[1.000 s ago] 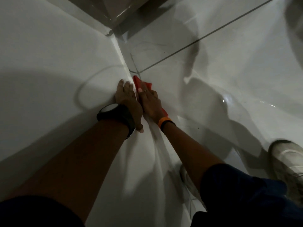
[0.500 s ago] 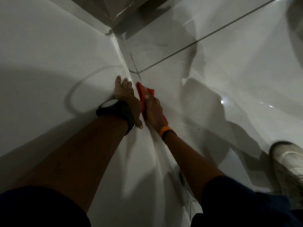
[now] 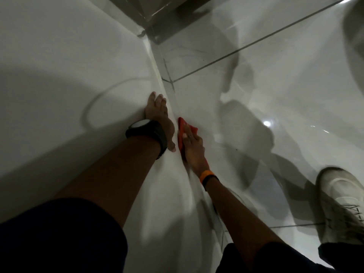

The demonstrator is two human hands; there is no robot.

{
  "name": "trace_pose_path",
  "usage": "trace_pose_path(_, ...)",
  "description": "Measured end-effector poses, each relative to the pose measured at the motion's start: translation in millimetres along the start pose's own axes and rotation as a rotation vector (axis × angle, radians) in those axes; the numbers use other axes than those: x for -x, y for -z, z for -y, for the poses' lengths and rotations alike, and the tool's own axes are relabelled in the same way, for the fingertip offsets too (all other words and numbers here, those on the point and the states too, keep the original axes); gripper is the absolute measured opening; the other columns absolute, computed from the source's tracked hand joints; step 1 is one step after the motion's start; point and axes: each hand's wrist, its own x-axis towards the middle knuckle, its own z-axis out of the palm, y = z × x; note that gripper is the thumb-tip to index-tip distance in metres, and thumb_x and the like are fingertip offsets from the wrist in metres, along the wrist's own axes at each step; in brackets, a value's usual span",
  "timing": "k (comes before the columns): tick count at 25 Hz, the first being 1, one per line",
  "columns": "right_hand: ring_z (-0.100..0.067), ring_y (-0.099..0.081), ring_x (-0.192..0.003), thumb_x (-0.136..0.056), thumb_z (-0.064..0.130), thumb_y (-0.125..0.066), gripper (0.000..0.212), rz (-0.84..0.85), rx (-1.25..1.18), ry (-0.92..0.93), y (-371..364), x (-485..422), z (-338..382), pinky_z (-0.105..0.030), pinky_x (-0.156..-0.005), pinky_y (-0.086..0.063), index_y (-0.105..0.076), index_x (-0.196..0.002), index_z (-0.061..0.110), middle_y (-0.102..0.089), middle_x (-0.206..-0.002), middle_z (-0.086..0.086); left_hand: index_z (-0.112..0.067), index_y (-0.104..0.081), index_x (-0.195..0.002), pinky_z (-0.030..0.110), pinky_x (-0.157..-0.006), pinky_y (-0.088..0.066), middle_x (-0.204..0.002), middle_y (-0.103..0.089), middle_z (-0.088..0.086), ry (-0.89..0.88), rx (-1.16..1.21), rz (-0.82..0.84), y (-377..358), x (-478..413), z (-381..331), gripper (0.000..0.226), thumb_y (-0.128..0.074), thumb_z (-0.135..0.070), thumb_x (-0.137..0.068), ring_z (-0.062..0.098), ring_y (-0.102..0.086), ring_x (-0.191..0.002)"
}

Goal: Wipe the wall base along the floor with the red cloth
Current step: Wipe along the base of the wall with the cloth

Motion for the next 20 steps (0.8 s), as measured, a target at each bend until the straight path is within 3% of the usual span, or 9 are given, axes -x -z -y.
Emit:
trace_pose_path(6, -0.035, -0.028, -0.155, -0.112, 0.045, -0.024, 0.051, 0.056, 0.017, 0.066, 7, -25, 4, -0.064, -0.127, -0.019, -0.018, -0.163, 0.04, -0.03, -0.17, -0.008, -0.003, 0.003, -0.164, 0.055, -0.129, 0.009, -0.17, 0.012, 0.023, -0.012, -0.015, 0.005, -7, 10, -25, 0.129, -0.039, -0.092, -0.081, 0.038, 0.014, -0.16)
trace_pose_path(11, -0.041, -0.025, -0.155, -0.106, 0.056, -0.024, 0.056, -0.015, 0.025, -0.18, -2, 44, -53, -0.065, -0.128, -0.01, -0.02, -0.161, 0.044, -0.027, -0.169, -0.014, -0.002, 0.003, -0.164, 0.056, -0.128, 0.009, -0.17, 0.012, 0.023, -0.01, -0.023, 0.009, -17, 27, -41, 0.13, -0.037, -0.093, -0.08, 0.038, 0.014, -0.16)
trace_pose_path(16, -0.035, -0.031, -0.155, -0.11, 0.044, -0.032, 0.052, 0.029, -0.01, 0.006, 7, 12, -41, -0.064, -0.127, -0.021, -0.025, -0.161, 0.038, -0.035, -0.168, -0.009, -0.002, 0.002, -0.164, 0.056, -0.128, 0.009, -0.171, 0.01, 0.022, -0.043, -0.036, 0.0, -29, 36, -79, 0.132, -0.036, -0.095, -0.078, 0.037, 0.013, -0.16)
trace_pose_path(20, -0.04, -0.026, -0.155, -0.111, 0.045, -0.031, 0.055, -0.003, 0.069, -0.156, 1, 63, -79, -0.068, -0.126, -0.014, -0.017, -0.163, 0.036, -0.028, -0.169, -0.015, 0.0, 0.004, -0.164, 0.055, -0.128, 0.01, -0.171, 0.01, 0.022, -0.042, -0.015, -0.01, -34, 44, -97, 0.133, -0.039, -0.094, -0.078, 0.036, 0.012, -0.161)
